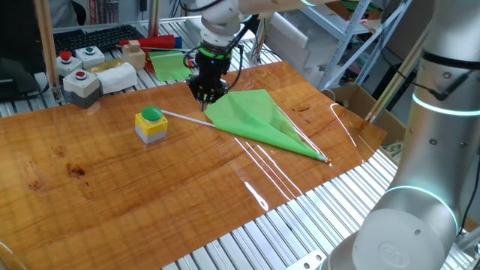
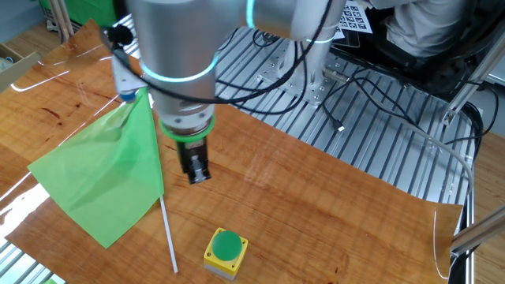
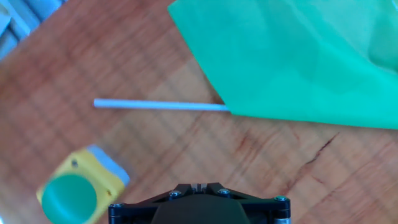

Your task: Wave the flag

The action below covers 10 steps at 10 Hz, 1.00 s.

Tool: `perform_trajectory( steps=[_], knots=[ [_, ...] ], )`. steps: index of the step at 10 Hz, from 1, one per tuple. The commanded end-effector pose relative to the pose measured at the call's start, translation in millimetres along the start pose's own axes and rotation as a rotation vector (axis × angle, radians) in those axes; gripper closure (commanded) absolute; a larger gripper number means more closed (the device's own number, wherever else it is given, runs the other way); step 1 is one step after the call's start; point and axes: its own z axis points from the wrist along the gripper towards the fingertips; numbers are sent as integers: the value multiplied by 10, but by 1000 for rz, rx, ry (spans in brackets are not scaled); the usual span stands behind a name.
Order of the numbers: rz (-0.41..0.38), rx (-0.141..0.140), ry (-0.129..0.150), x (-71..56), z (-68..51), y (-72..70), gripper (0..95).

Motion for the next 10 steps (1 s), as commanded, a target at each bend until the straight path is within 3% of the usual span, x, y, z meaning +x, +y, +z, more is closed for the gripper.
perform_trajectory(
  steps=[1,2,7,10],
  knots=[
    [46,-5,6,-155,8,52,950],
    [83,-7,9,-253,8,76,950],
    [208,-19,0,-475,31,135,950],
    [273,-27,-12,-466,70,143,950]
  ],
)
